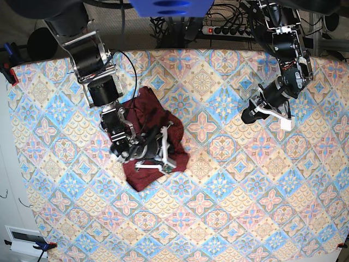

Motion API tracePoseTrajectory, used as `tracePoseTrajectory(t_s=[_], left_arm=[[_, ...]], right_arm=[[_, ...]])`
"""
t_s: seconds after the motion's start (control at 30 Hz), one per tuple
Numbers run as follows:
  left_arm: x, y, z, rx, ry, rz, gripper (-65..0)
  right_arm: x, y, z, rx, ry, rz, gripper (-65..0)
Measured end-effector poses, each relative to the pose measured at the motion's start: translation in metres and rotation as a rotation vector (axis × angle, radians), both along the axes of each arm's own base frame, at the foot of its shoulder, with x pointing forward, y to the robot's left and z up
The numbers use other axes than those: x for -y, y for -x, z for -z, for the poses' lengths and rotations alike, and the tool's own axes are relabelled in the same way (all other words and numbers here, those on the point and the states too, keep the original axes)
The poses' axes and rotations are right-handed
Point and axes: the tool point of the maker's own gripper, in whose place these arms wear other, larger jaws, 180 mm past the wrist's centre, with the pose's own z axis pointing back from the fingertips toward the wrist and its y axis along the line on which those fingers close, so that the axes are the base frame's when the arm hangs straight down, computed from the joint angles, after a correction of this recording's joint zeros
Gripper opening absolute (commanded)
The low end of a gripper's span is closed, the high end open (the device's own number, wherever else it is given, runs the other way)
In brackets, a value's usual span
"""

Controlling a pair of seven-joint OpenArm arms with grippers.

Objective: Layout the t-shirt on the table in an organized manner, then fold the t-shirt properly
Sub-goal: 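Grasp the bundle with the right gripper and drag it aside, then release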

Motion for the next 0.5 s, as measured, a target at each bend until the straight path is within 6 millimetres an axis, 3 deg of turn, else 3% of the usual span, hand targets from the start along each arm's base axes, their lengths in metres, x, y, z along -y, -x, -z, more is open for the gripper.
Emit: tracePoseTrajectory(t_s=[0.17, 0.5], left_arm=[[0.000, 0.000, 0.000, 0.000, 0.000, 0.000, -54.2], [0.000, 0.000, 0.000, -0.001, 0.000, 0.000, -54.2]], right_arm=[[0.046, -0.017, -0.002, 0.029, 0.062, 0.109, -62.0], [0.069, -0.023, -0.012, 0.067, 0.092, 0.144, -62.0]])
